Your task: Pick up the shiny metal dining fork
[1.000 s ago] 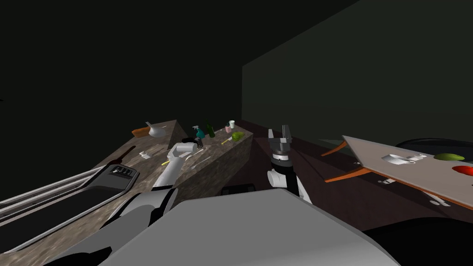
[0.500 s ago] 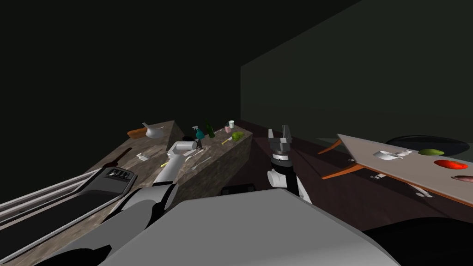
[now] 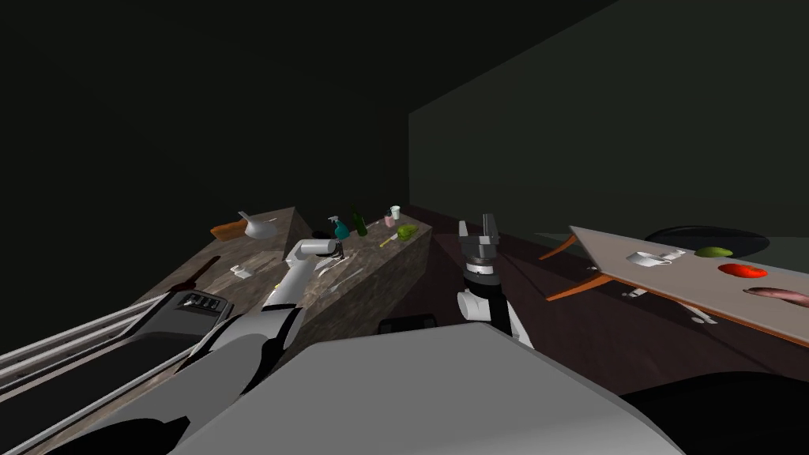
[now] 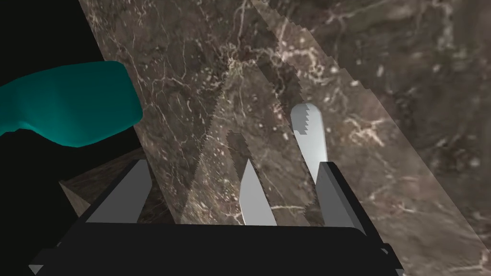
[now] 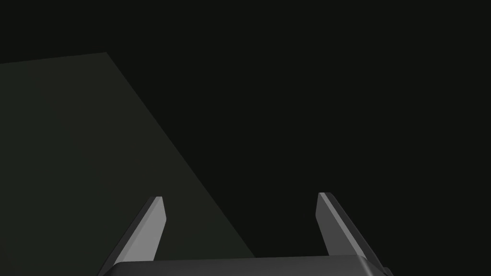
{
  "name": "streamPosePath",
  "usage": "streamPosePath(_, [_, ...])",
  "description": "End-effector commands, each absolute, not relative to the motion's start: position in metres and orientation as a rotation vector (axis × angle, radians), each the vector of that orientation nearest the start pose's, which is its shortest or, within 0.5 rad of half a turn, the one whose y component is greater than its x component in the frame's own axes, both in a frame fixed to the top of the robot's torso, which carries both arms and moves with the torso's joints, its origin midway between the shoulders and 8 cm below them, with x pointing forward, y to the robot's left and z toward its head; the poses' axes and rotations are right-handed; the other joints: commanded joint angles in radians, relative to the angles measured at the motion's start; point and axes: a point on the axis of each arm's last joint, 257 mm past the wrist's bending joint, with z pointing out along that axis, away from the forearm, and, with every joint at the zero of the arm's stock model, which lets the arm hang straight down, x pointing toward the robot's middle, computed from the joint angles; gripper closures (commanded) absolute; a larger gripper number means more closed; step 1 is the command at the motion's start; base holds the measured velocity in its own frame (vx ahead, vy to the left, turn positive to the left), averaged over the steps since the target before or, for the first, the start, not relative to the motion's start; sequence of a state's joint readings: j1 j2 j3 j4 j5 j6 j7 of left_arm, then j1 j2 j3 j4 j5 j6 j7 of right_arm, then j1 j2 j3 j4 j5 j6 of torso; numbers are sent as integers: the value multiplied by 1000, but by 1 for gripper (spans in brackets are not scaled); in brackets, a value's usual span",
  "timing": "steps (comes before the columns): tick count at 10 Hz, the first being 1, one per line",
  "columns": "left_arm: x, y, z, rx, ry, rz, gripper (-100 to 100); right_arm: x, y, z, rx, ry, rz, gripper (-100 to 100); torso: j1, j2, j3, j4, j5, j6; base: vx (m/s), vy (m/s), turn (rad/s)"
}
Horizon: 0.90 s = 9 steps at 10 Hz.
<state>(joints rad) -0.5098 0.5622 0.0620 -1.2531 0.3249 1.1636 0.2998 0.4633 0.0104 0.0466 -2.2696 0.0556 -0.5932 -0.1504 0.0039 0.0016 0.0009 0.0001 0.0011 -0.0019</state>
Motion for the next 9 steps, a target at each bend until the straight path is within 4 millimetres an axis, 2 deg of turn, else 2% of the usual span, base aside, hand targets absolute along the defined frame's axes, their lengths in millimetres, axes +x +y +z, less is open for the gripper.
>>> streamPosePath(1, [555,434,-281,-2121,1501,-463,-100,334,-251,48,592,523,1496,0,0,0,0,0,0,0,-12,63,-55])
streamPosePath(9, [512,438,-309,-2302,1589,-238,-100,334,-251,48,592,523,1496,0,2,0,0,0,0,0,-14,59,-38])
